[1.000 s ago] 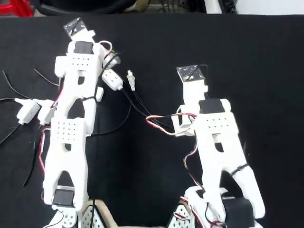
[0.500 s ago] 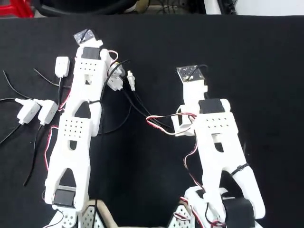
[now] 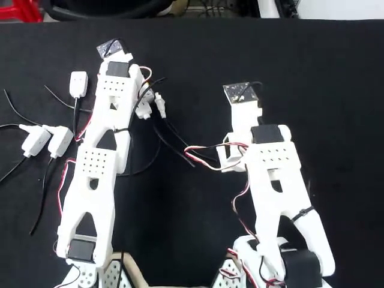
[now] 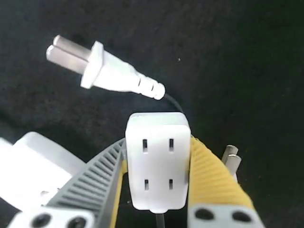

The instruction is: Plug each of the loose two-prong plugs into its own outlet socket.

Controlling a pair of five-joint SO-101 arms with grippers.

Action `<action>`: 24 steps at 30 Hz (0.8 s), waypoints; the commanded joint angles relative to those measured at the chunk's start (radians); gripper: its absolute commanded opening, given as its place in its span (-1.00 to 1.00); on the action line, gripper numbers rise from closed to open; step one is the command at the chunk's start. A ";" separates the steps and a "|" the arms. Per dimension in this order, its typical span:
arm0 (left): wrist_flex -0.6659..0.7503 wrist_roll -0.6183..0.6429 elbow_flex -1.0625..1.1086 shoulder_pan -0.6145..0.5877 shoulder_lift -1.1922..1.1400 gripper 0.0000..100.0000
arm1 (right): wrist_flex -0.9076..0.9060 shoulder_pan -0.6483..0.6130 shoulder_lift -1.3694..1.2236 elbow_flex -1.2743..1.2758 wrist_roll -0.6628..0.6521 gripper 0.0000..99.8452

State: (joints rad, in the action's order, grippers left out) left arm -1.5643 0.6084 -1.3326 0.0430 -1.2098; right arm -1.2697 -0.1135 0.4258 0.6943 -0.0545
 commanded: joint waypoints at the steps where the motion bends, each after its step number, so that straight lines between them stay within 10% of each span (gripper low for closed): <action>1: -0.072 -0.012 -0.102 -0.027 0.026 -0.90 | 0.015 0.014 -0.004 -0.002 0.008 -0.98; 16: -0.199 -0.379 -0.309 -0.064 0.253 -0.94 | 0.015 0.017 -0.004 -0.002 0.008 -0.98; 24: -0.199 -0.677 0.217 -0.013 0.626 -0.94 | 0.015 0.017 -0.004 -0.002 0.008 -0.98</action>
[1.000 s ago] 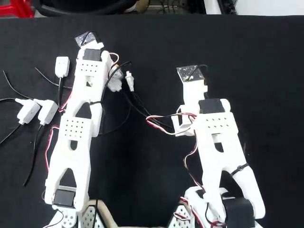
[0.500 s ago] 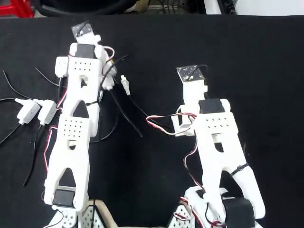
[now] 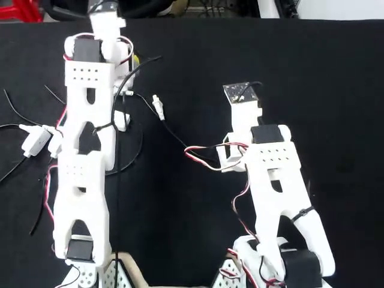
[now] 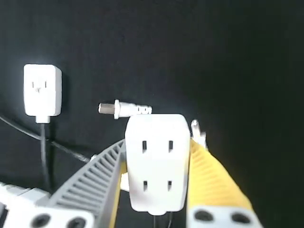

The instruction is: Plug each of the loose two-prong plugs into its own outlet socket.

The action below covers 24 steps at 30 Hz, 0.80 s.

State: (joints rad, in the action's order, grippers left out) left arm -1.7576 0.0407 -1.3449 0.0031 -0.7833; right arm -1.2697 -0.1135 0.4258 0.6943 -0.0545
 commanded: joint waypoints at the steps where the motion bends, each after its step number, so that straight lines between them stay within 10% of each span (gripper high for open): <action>1: -0.006 -0.147 0.318 0.028 0.261 -0.94 | 0.015 0.017 -0.004 -0.002 0.008 -0.98; 14: 0.012 -0.535 1.377 0.188 1.042 -0.94 | 0.015 0.017 -0.004 -0.001 0.008 -0.98; 24: 0.649 -0.667 2.325 0.300 1.329 -0.94 | 0.041 0.017 -0.004 0.022 0.008 -0.98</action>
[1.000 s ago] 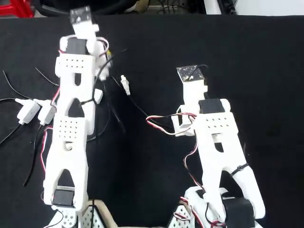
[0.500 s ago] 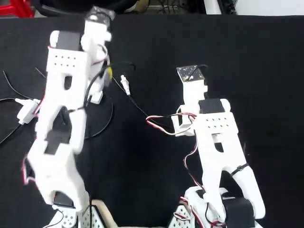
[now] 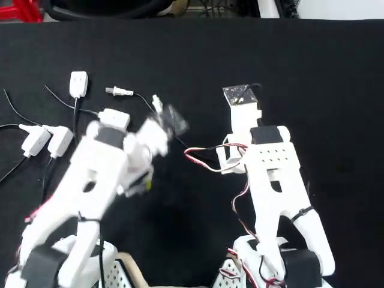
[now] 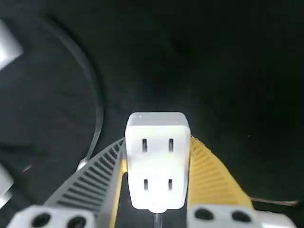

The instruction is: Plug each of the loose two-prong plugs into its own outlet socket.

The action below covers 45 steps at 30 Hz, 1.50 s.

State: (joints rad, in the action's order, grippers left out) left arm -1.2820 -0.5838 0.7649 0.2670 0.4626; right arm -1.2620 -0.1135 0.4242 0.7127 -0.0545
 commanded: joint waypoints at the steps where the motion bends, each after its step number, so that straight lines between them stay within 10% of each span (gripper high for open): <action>1: 0.213 -0.055 0.259 0.044 0.103 -0.94 | 0.046 0.015 -0.001 0.010 0.009 -0.98; 11: 0.273 -0.080 0.329 0.039 0.173 -0.32 | 0.120 -0.014 -0.001 0.024 0.012 -0.81; 18: 0.015 0.017 0.232 -0.077 0.353 -0.56 | 0.249 -0.203 -0.001 0.025 0.071 -0.77; 28: 0.000 0.055 0.541 -0.550 1.106 -0.59 | 0.545 -0.322 -0.225 -0.084 0.071 -0.77; 45: 0.043 -0.046 0.881 -0.591 1.356 -0.59 | 0.404 -0.414 -0.746 -0.493 -0.031 -0.77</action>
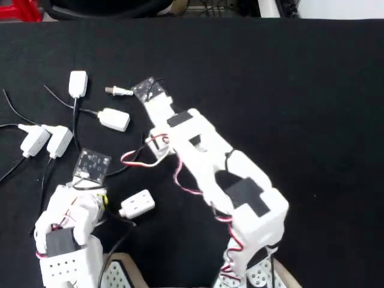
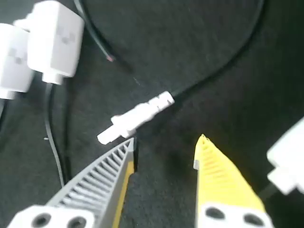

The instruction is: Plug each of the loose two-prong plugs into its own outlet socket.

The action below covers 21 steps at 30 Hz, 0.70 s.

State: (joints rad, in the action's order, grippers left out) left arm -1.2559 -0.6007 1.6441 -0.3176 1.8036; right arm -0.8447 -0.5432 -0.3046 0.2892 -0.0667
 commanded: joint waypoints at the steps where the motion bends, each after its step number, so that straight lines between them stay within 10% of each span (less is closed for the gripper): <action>1: 0.017 -0.032 0.004 -0.007 0.017 -0.59 | -0.018 0.031 -0.022 -0.077 -0.037 -0.77; 12: 0.017 -0.034 0.008 0.001 0.018 -0.59 | -0.347 0.031 0.151 -0.108 -0.310 -0.77; 21: 0.017 -0.034 0.015 0.001 0.018 -0.59 | -0.121 0.147 0.073 -0.042 -0.439 -0.77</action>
State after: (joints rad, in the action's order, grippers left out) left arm -1.2559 -0.6268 1.6655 -0.3176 1.8205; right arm -1.0625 -0.4526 -0.1711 0.2447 -0.4534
